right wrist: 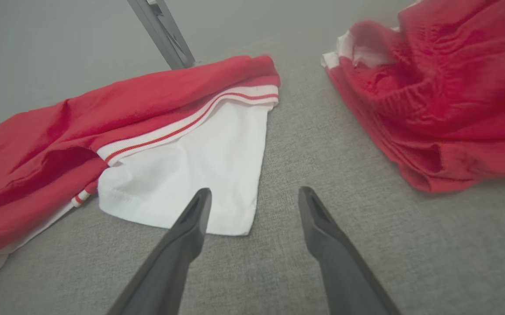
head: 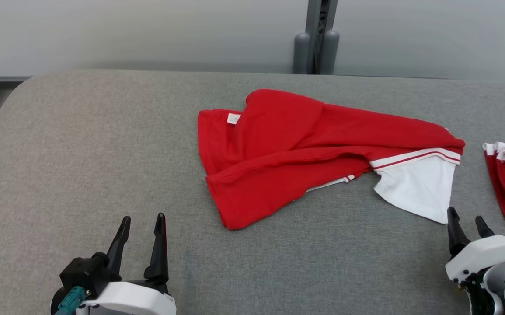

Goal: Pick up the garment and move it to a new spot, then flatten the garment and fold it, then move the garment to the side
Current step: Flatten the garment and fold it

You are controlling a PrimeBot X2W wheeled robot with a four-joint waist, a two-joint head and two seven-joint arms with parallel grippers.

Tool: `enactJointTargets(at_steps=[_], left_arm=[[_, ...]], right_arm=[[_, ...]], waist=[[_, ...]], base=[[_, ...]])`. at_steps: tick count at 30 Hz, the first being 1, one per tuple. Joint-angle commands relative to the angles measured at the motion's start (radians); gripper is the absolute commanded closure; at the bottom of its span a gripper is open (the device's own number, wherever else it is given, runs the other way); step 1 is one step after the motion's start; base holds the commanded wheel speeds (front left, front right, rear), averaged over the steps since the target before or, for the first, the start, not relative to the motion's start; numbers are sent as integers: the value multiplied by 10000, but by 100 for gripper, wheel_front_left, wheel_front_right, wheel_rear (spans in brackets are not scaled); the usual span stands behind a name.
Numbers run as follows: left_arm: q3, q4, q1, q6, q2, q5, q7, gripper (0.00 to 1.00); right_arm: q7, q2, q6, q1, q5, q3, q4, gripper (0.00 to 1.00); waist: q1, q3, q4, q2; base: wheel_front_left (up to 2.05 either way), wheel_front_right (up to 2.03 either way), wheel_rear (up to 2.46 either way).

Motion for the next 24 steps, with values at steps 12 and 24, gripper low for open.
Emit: enactJointTargets(at_steps=[12, 24], left_arm=[[-52, 275, -484, -114, -57, 114, -104, 0], [-39, 371, -614, -171, -106, 87, -189, 0]], right_arm=[[-292, 29, 3, -1699, 105, -400, 3123, 50], [-1184, 51, 4, -2544, 270, 257, 4238, 100]], waist=[[0, 639, 602, 0], [0, 699, 625, 0]], base=[[0, 0, 0], [0, 0, 0]])
